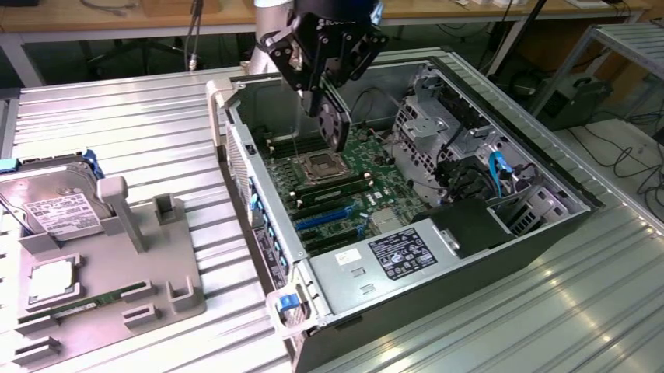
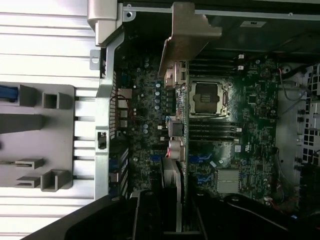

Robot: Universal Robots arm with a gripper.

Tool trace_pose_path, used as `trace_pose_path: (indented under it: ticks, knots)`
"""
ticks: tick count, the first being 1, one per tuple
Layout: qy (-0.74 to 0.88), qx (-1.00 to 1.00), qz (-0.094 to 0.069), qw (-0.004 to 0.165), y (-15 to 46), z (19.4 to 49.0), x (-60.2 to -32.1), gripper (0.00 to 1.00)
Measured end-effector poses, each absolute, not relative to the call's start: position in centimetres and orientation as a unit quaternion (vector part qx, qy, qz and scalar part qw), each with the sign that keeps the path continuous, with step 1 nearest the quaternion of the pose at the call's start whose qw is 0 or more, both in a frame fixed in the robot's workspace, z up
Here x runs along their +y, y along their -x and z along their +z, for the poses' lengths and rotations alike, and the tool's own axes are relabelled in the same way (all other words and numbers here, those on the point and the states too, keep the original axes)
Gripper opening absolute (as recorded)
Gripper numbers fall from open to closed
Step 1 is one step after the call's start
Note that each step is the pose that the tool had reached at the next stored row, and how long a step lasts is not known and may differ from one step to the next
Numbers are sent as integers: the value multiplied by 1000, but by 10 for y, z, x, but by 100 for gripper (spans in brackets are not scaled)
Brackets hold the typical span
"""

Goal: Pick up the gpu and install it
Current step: 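Pick up the gpu and move the gpu toward the slot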

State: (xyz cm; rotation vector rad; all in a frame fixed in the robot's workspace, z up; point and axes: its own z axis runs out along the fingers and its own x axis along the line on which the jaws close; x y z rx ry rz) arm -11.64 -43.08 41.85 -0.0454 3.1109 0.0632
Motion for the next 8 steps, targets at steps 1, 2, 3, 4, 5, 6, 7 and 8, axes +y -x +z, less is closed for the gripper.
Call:
trace_pose_path:
  ticks: [1, 2, 3, 4, 5, 6, 7, 8]
  knots:
    - [15, 1000, 20, 15, 115, 418, -431, 28]
    - [15, 1000, 20, 15, 114, 418, -431, 28]
    - [15, 1000, 20, 15, 112, 418, -431, 28]
    - [15, 1000, 20, 15, 111, 417, -431, 28]
    - [15, 1000, 20, 15, 109, 417, -431, 28]
    - [15, 1000, 20, 15, 107, 417, -431, 28]
    - [15, 1000, 20, 15, 105, 417, -431, 28]
    - [15, 1000, 20, 15, 103, 417, -431, 28]
